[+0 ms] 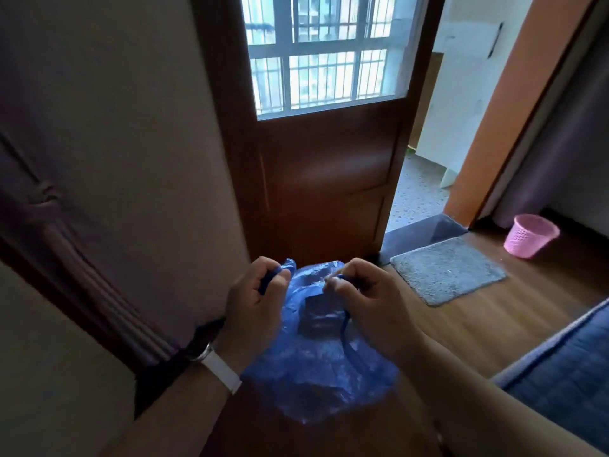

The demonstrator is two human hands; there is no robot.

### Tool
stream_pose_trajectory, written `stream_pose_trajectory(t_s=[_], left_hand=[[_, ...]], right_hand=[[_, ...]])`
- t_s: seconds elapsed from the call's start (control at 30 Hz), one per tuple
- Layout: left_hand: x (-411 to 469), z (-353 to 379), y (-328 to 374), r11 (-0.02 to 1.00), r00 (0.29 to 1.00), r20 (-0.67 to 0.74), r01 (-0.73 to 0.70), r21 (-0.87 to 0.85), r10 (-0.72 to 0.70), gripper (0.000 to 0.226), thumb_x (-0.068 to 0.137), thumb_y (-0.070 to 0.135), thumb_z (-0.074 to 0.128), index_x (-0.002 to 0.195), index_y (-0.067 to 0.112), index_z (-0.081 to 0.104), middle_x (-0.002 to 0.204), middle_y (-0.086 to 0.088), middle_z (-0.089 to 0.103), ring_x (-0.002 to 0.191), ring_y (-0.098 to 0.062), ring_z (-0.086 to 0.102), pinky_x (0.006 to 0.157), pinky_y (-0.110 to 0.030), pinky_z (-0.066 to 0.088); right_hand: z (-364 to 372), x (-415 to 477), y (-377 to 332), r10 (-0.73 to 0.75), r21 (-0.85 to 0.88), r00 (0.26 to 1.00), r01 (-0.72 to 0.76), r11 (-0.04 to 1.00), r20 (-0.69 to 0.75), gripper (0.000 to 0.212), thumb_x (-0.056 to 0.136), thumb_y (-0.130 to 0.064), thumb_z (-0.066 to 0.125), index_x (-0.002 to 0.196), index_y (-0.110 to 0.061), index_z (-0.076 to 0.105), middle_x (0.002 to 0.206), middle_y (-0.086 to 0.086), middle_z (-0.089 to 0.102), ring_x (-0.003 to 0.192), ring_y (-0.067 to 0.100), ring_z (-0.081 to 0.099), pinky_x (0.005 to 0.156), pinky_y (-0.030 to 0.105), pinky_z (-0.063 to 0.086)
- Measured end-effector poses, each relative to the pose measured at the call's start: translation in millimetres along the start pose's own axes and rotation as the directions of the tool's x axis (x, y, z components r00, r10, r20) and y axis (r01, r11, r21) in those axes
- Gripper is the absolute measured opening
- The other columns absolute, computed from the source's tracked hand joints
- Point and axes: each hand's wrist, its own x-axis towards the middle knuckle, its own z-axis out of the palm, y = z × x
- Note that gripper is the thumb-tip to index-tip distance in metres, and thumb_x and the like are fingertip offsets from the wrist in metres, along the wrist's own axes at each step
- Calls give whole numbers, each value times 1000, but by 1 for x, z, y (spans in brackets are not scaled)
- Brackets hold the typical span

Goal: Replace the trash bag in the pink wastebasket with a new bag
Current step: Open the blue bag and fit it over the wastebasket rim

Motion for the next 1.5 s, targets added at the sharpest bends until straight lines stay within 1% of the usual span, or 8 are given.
stream_pose_trajectory(t_s=[0.1,0.27,0.37,0.57,0.87,1.2,1.3,1.5], left_hand=[[39,16,-25,996,998,65,22,-81,-16,23,82,37,54,70,17,53,58,7,46,55,-5,40,53,-32,37],[84,52,-50,983,985,169,52,-174,-22,20,84,33,56,71,18,53,56,10,43,54,-5,37,51,-26,34],[106,79,-55,975,969,248,50,-218,6,21,83,36,55,73,18,55,58,9,45,55,-6,38,52,-28,34],[153,152,-65,949,936,353,99,-298,13,22,82,38,56,72,18,56,58,5,44,54,-8,36,49,-24,31],[241,295,-80,956,906,419,169,-239,-55,26,79,43,56,69,20,54,60,-3,39,55,-15,32,50,-30,26],[303,476,-40,958,853,521,126,-259,29,29,76,46,58,71,17,56,58,0,44,57,-14,35,52,-32,29],[312,523,-34,954,834,550,132,-269,40,33,75,47,59,72,14,55,59,-5,43,58,-19,34,55,-37,29],[326,619,-30,943,762,643,149,-297,82,37,76,49,59,73,12,54,59,-8,43,57,-19,36,54,-36,30]], right_hand=[[-3,28,10,14,-44,990,-20,999,-139,20,85,-10,66,69,-11,56,60,14,54,54,9,51,50,27,42],[-16,60,28,30,-135,944,-78,988,-328,15,75,-33,64,75,-18,60,68,15,60,64,19,57,63,46,49],[-30,78,39,39,-131,901,-105,986,-431,4,75,-24,62,77,-24,60,66,-3,60,61,11,56,60,32,50],[-76,120,71,24,-164,833,-136,977,-552,3,76,-25,60,78,-22,61,63,-2,59,58,6,53,59,23,46],[-208,220,126,50,-93,785,-136,986,-618,8,83,-15,62,75,-18,59,60,-10,57,55,5,52,55,21,45],[-382,275,141,-16,-143,723,-115,983,-690,8,83,-12,58,78,-18,59,64,-11,59,58,2,52,57,17,44],[-420,275,145,-12,-134,686,-125,983,-728,12,85,-7,58,78,-16,59,66,-1,60,60,9,54,58,21,45],[-501,284,171,-23,-147,552,-182,972,-833,6,80,-20,56,78,-16,59,68,2,61,63,20,55,60,28,45]])
